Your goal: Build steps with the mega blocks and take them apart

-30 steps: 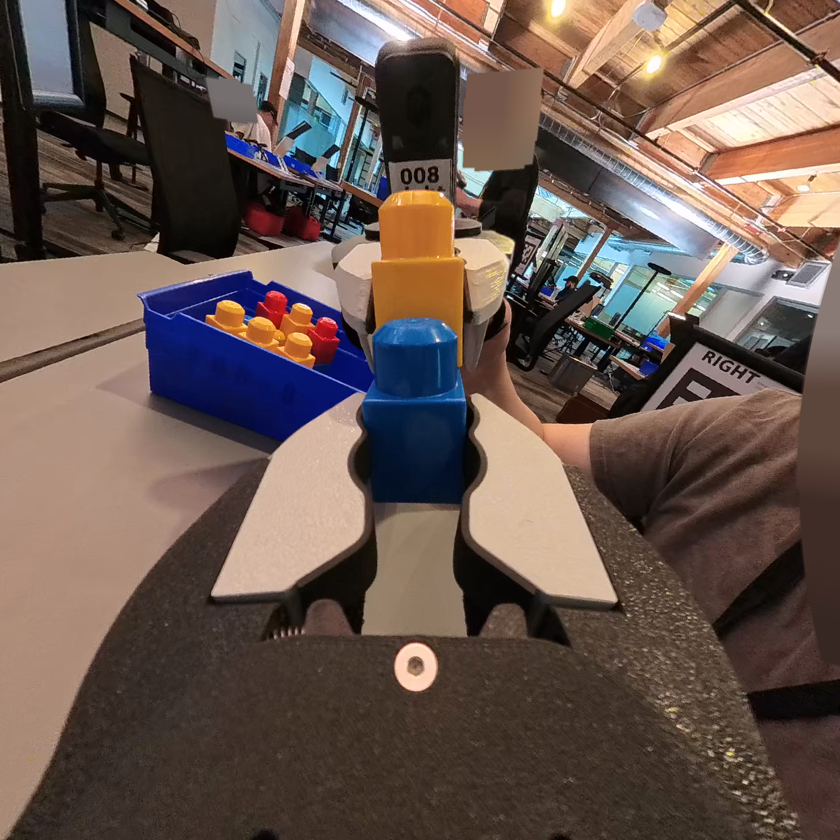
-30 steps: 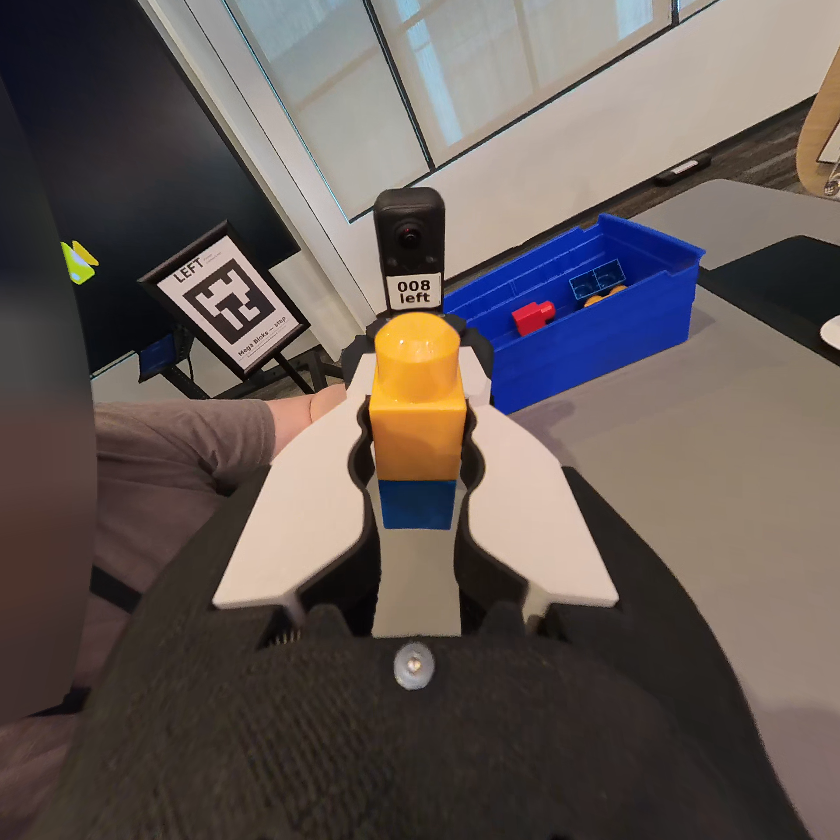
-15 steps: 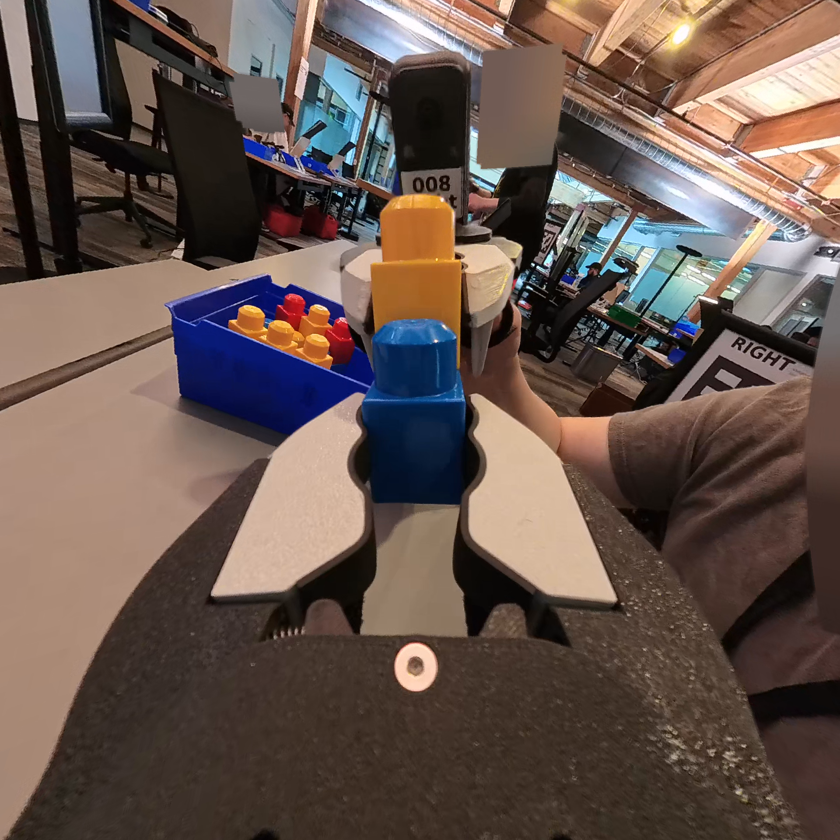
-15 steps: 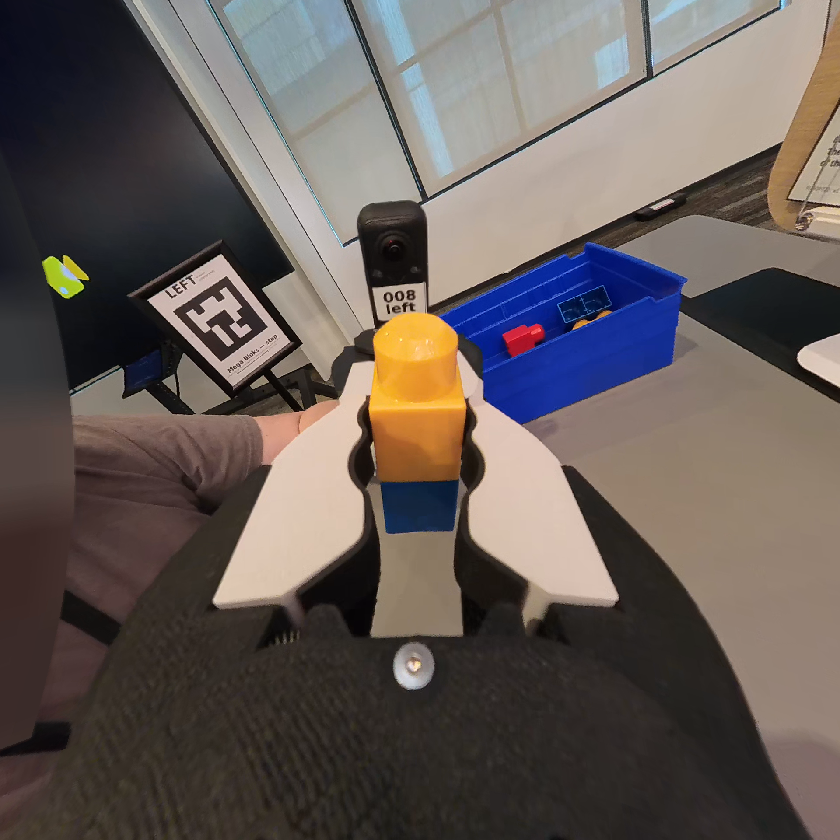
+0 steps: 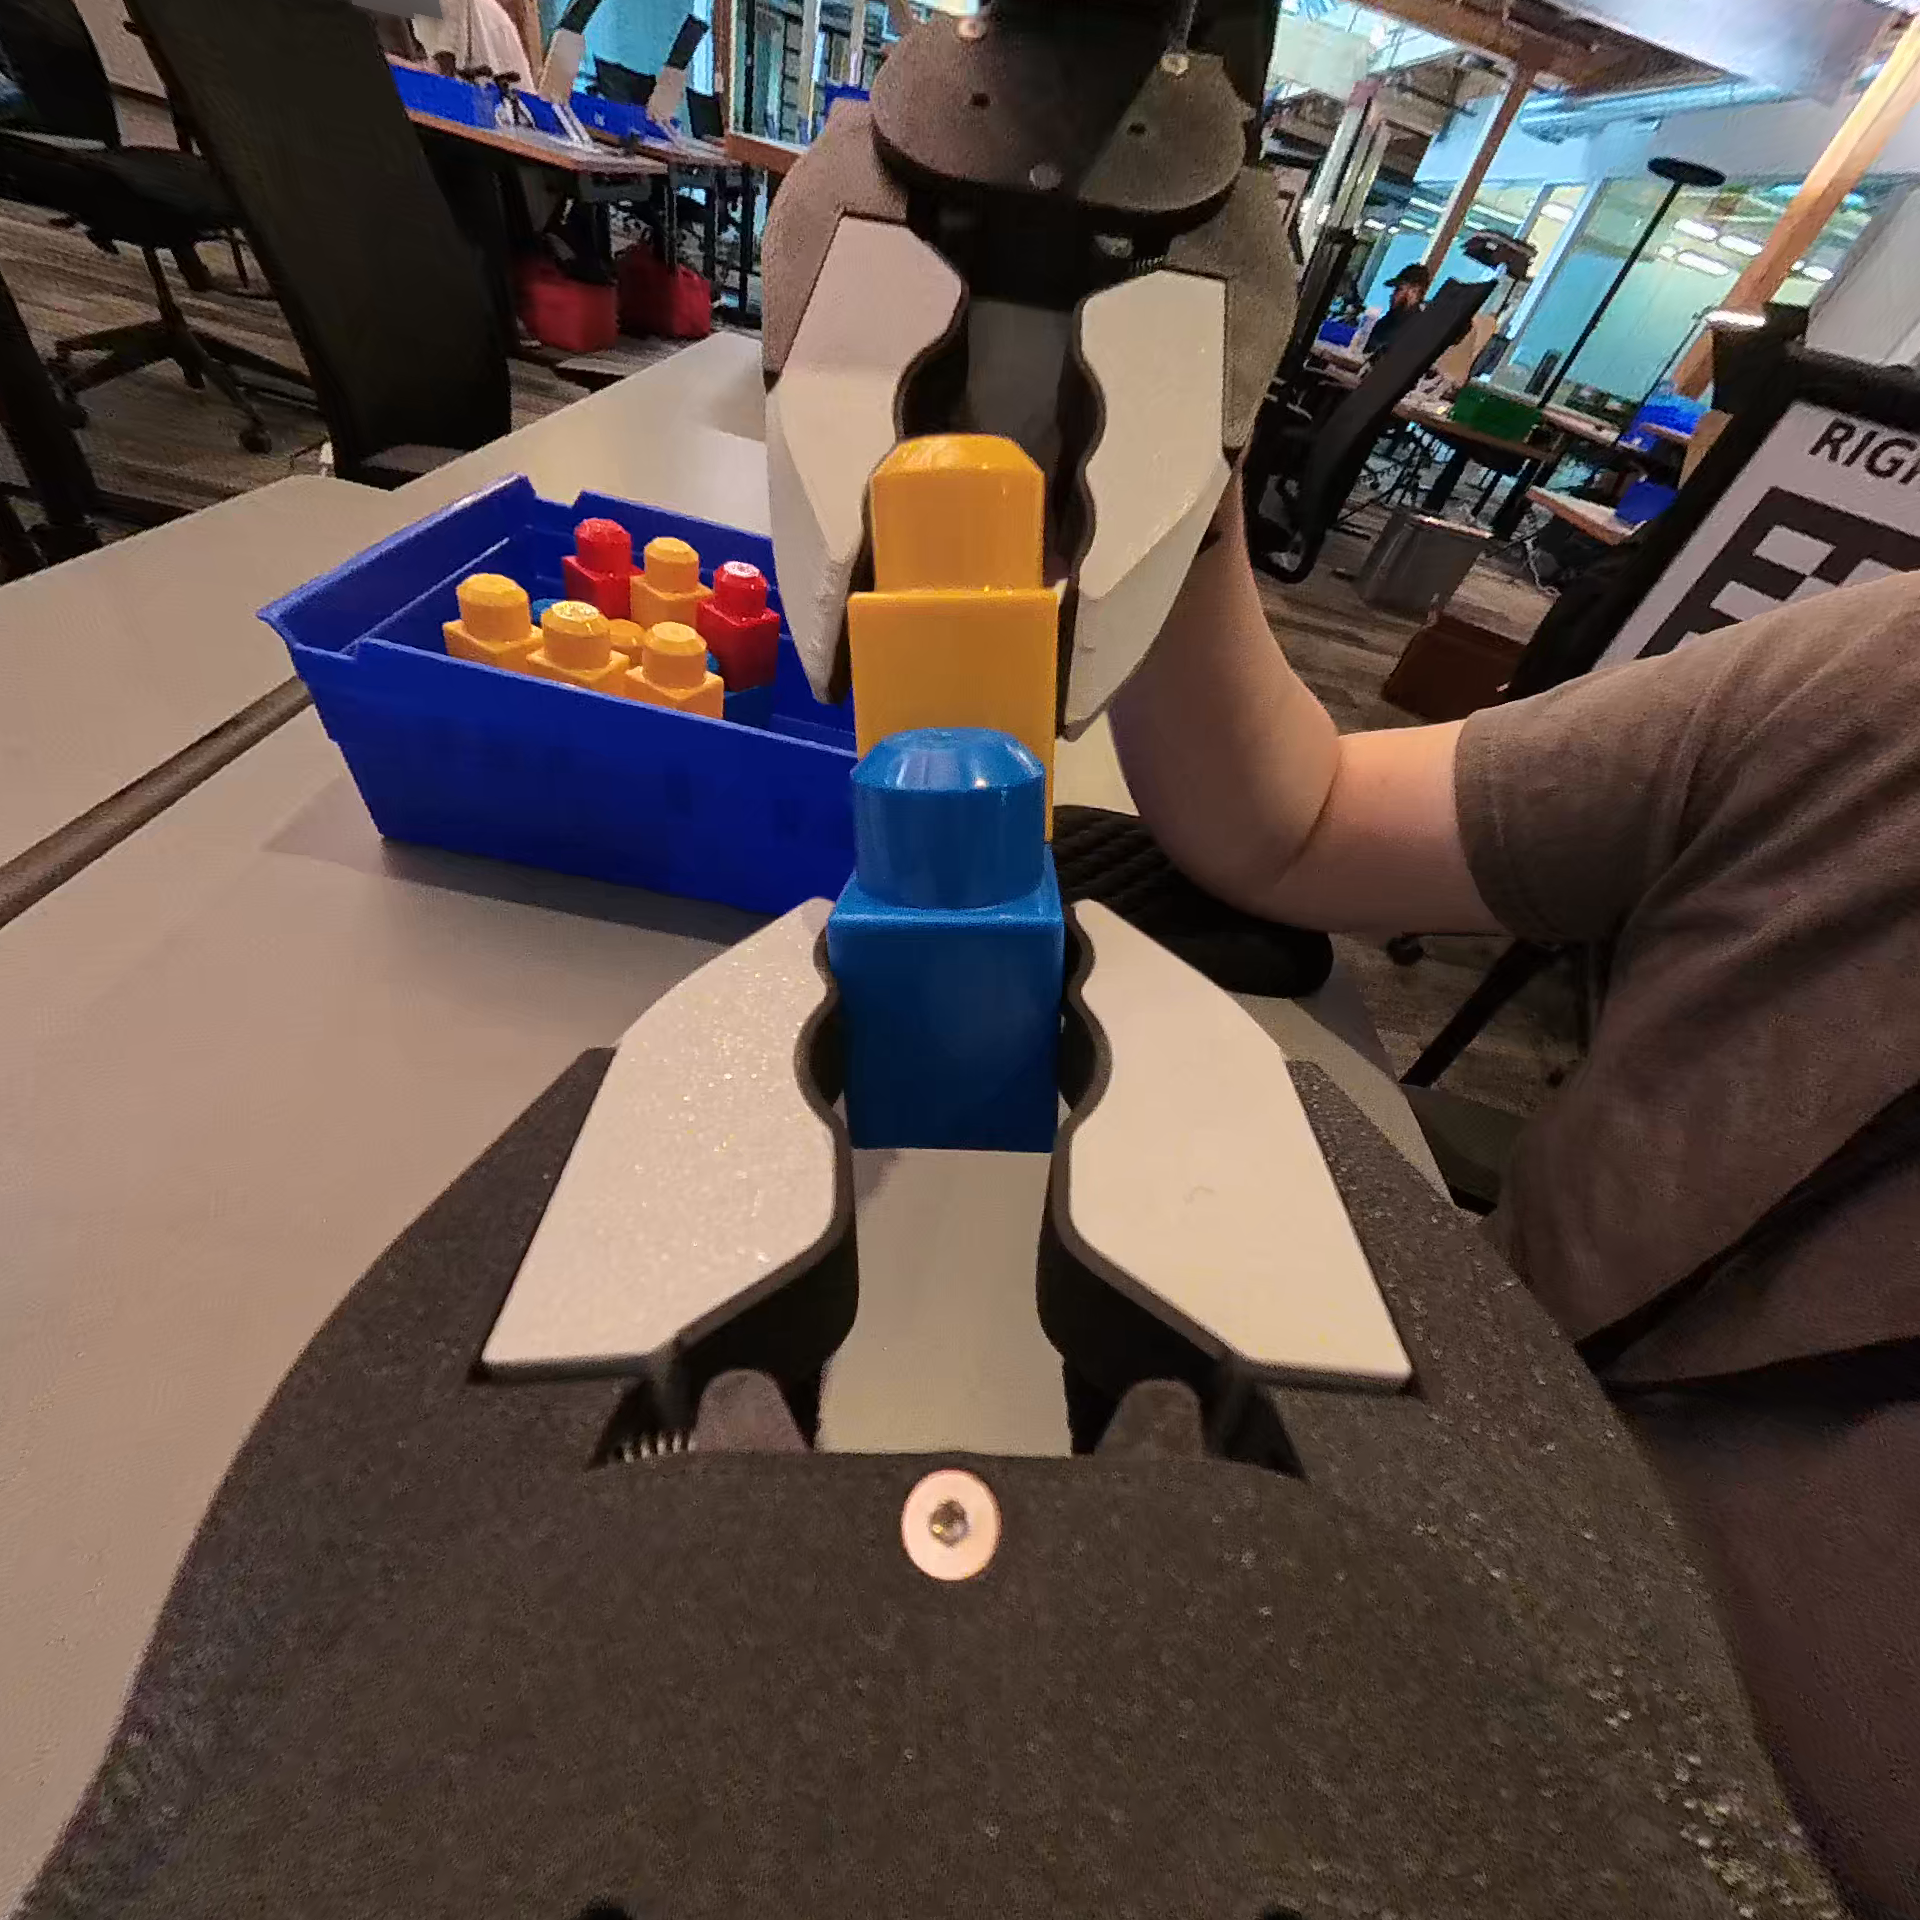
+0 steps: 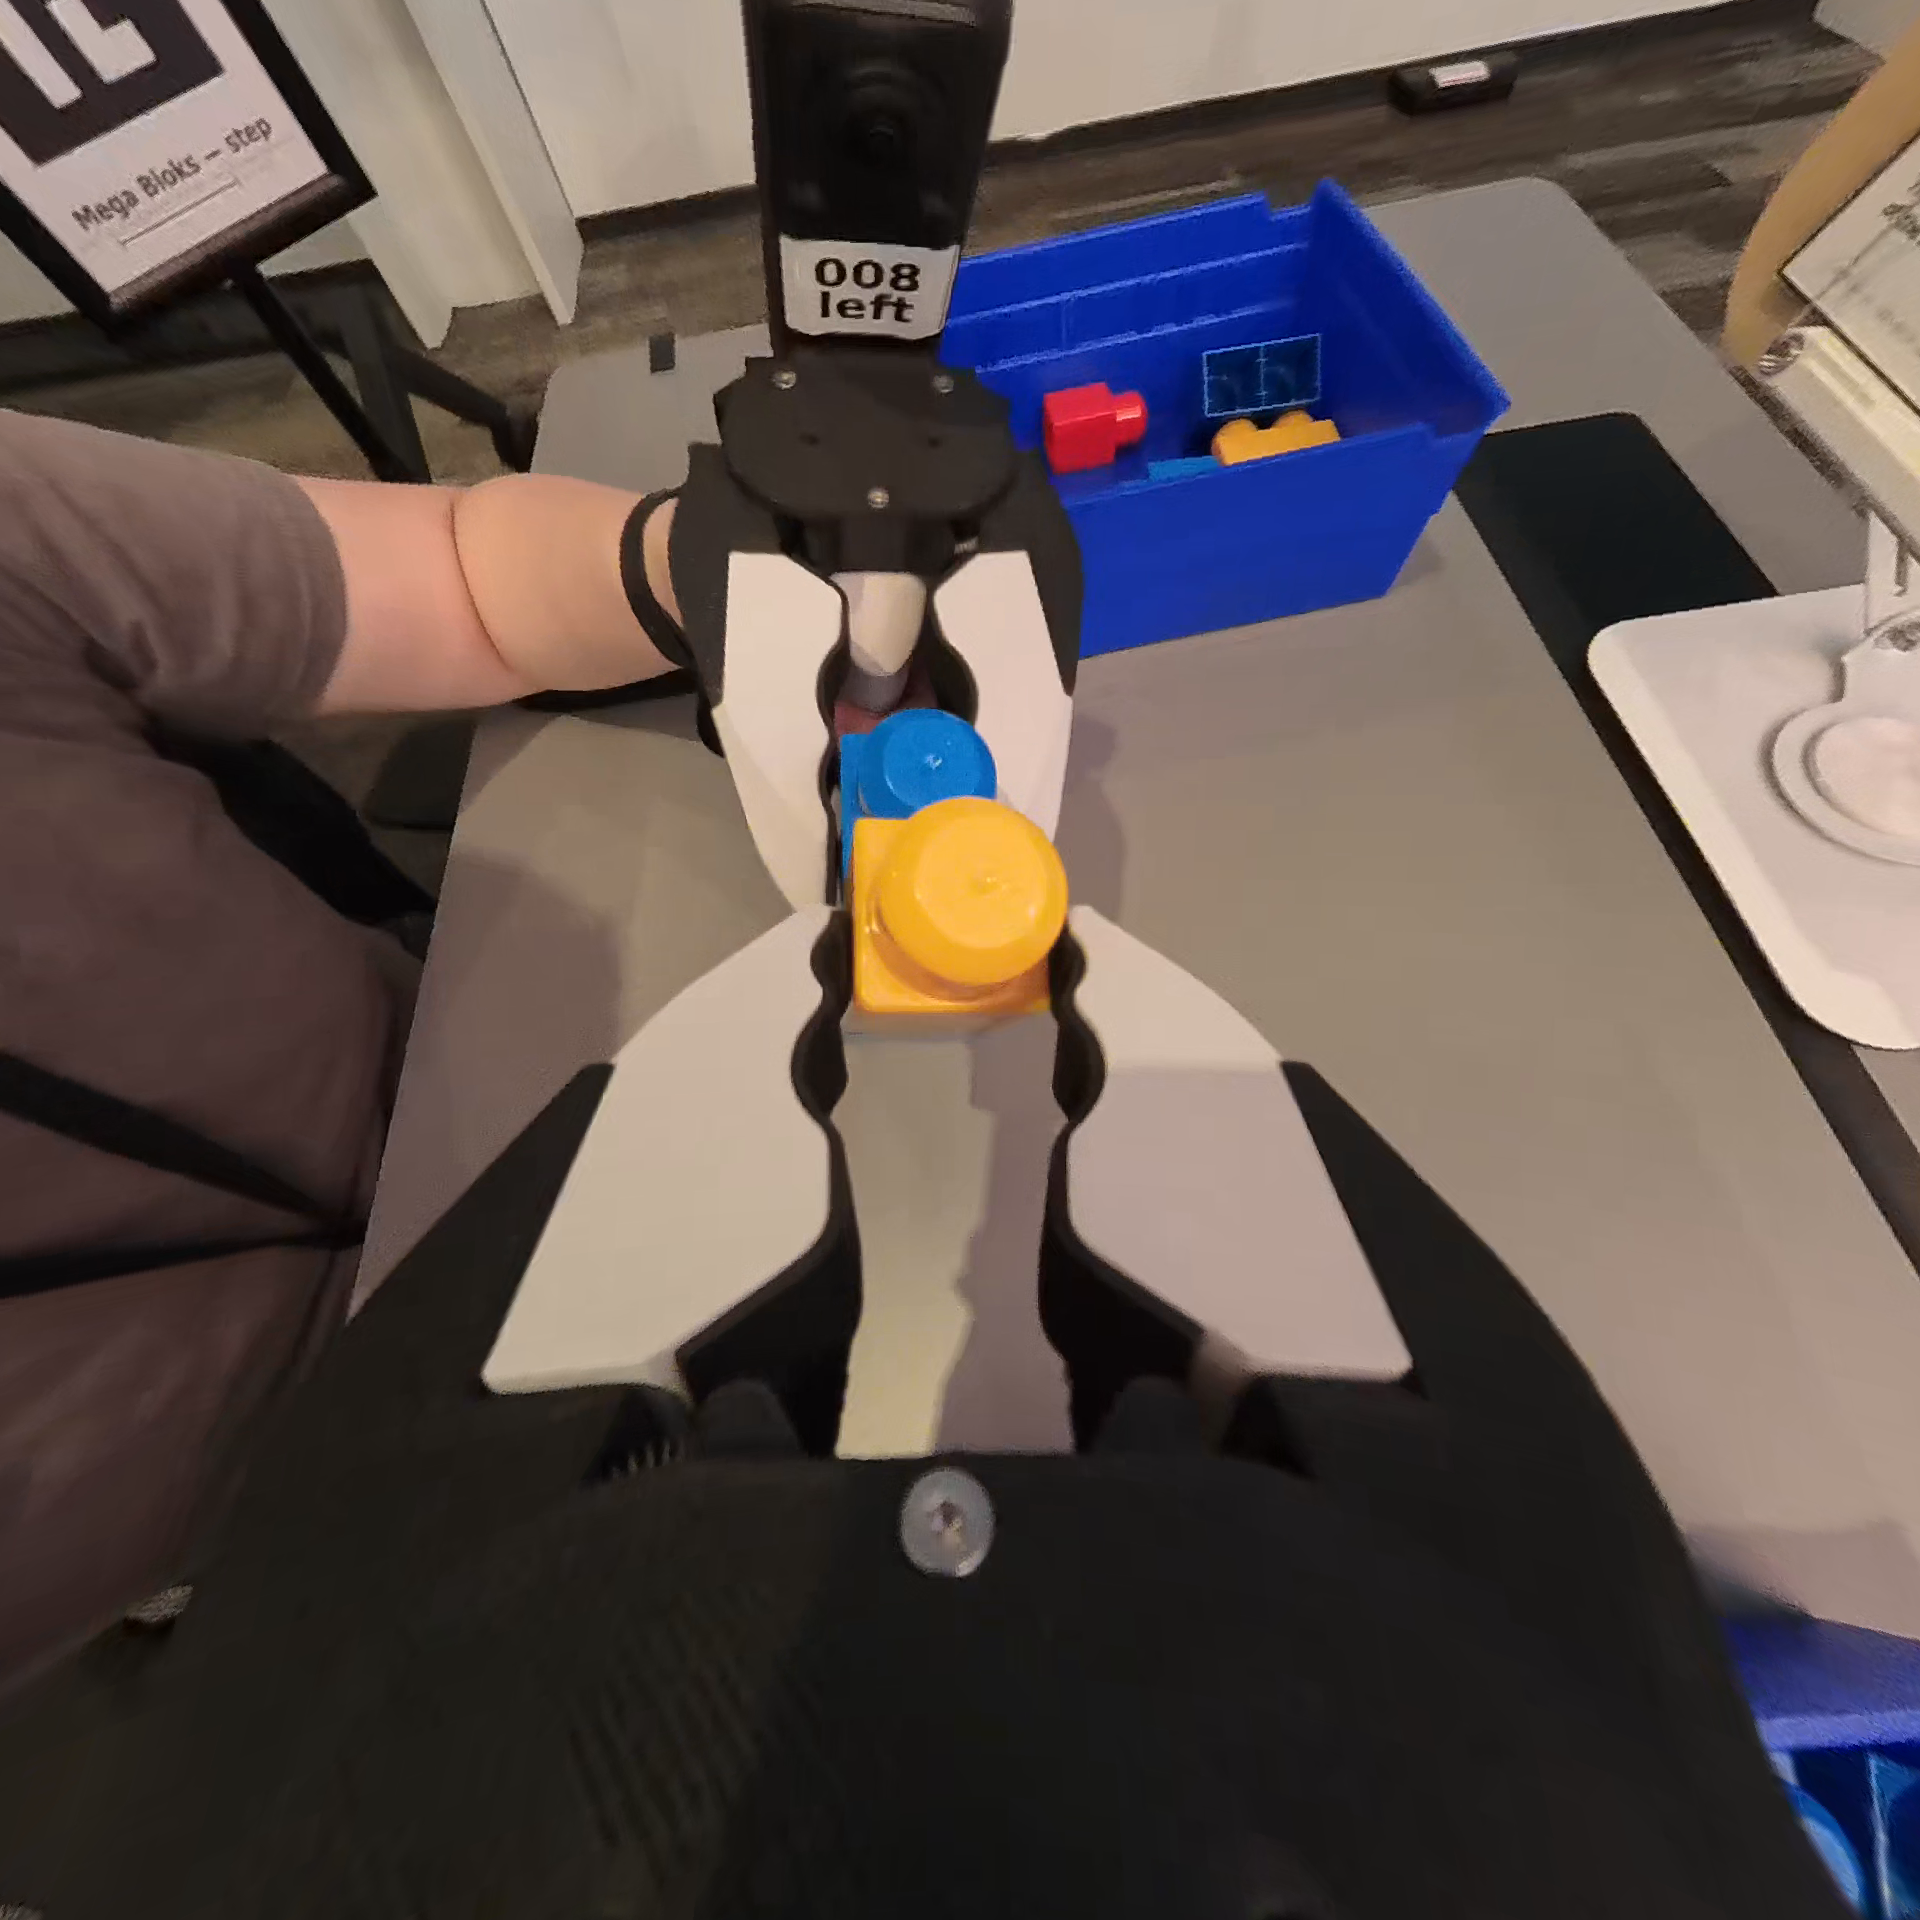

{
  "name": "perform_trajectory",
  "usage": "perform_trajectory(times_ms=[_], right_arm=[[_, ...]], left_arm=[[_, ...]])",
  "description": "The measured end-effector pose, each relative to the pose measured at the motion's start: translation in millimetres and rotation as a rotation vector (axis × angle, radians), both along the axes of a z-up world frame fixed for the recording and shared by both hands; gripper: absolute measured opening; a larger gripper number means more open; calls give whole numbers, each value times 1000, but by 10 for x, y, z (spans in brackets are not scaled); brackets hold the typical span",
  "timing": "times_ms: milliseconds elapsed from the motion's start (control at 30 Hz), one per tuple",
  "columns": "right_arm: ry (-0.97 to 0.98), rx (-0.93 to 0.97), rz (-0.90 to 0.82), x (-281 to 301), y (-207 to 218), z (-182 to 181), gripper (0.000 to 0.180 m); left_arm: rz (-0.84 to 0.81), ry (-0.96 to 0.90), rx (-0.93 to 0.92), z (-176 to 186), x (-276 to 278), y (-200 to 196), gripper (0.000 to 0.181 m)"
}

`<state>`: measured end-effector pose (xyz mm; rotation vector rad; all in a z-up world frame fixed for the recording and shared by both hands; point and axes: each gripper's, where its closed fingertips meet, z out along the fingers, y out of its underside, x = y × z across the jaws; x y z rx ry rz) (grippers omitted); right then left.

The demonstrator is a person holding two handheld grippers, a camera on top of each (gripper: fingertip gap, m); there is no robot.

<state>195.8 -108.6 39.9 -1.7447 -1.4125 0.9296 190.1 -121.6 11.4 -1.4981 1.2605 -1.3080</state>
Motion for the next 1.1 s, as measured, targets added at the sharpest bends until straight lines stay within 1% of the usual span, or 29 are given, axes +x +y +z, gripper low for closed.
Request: perform_trajectory(times_ms=[33, 67, 100, 167, 233, 300, 367, 433, 500, 567, 633, 700, 800, 867, 1000, 1100], right_arm=[[-2, -3, 4, 3, -9, 7, 37], [-3, 0, 3, 18, -16, 34, 37], [-11, 18, -6, 61, -17, 70, 37], [-63, 99, -42, 292, -6, 156, 37], [-117, 203, -117, 726, 30, 289, 38], [-178, 295, -265, 1345, 126, 368, 38], [-239, 268, -387, 1965, 166, 244, 37], [-327, 188, -453, 2473, 205, -80, 38], [-416, 82, -447, 2767, 229, -470, 38], [-444, 22, -399, 2839, 302, -751, 38], [-504, -28, -397, 2898, 405, -972, 38], [-575, -54, -396, 2945, 486, -1139, 38], [-627, -41, -363, 2948, 573, -1309, 38], [-643, -47, -364, 2965, 597, -1369, 38], [-619, -106, -382, 2957, 591, -1375, 39], [-657, -85, -388, 2995, 587, -1366, 39]], left_arm=[[-13, -15, -4, 31, -2, -18, 37], [-23, -35, -13, 78, -2, -36, 43], [-24, -54, -19, 126, -6, -42, 53], [0, -72, 8, 190, -40, -5, 55], [26, -86, 36, 243, -88, 40, 55], [27, -100, 34, 287, -124, 52, 53], [24, -102, 30, 306, -143, 53, 52], [14, -87, 35, 307, -154, 45, 51], [11, -73, 49, 314, -169, 39, 50], [16, -68, 64, 333, -191, 40, 49], [16, -65, 74, 350, -216, 38, 49], [24, -69, 75, 372, -232, 53, 49], [19, -85, 62, 407, -244, 46, 47], [9, -92, 59, 428, -253, 27, 46], [1, -107, 69, 498, -282, -2, 45], [-5, -118, 78, 563, -316, -28, 45]])
